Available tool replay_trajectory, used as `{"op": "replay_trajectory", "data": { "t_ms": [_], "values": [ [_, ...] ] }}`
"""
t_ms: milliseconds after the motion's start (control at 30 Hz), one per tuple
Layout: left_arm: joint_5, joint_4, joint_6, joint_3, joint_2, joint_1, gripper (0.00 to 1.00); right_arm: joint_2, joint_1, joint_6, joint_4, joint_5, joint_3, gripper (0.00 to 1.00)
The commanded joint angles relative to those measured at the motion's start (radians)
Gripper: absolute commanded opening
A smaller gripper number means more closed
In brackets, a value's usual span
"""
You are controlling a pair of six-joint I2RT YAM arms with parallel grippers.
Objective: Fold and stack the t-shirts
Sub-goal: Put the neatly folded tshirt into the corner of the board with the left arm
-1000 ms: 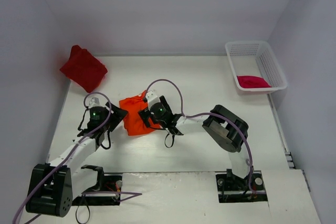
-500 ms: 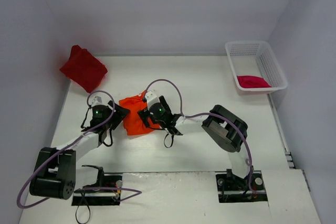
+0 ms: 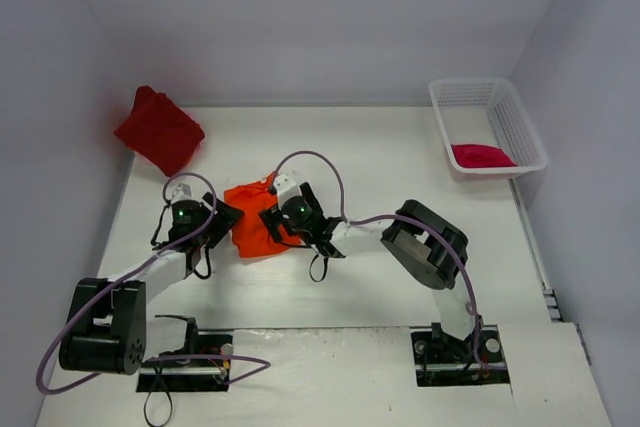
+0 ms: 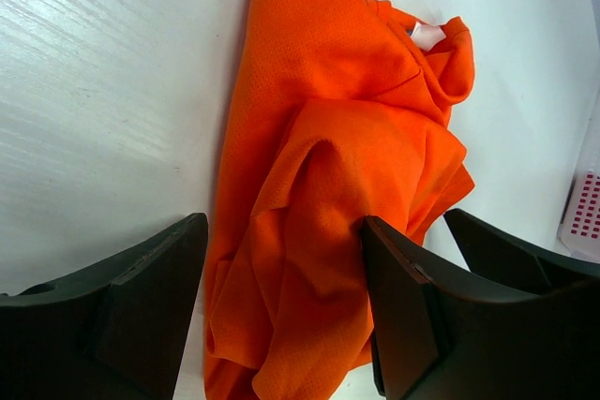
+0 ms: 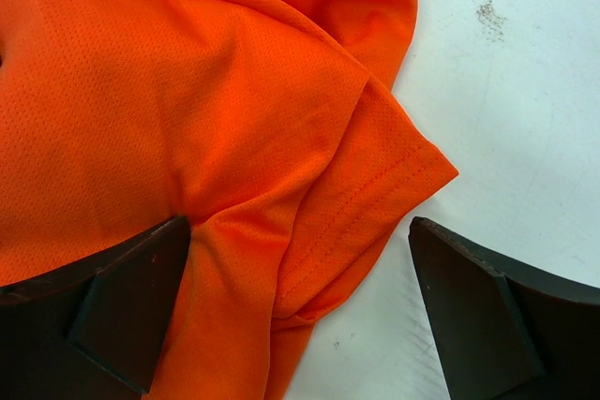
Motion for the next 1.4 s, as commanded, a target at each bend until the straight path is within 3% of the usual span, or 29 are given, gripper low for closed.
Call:
{"op": "replay_trajectory", "data": {
  "t_ms": [0, 1367],
  "values": [
    [0.010, 0.041, 0.036, 0.007, 0.013, 0.007, 0.61, 0.029, 0.015, -0.005, -0.062, 0.011, 0.007, 1.00],
    [0.135, 0.334, 0.007, -0.063, 0.298, 0.004, 0.57, 0.071, 0.008, -0.019, -0.030, 0.034, 0.010, 1.00]
  ]
}}
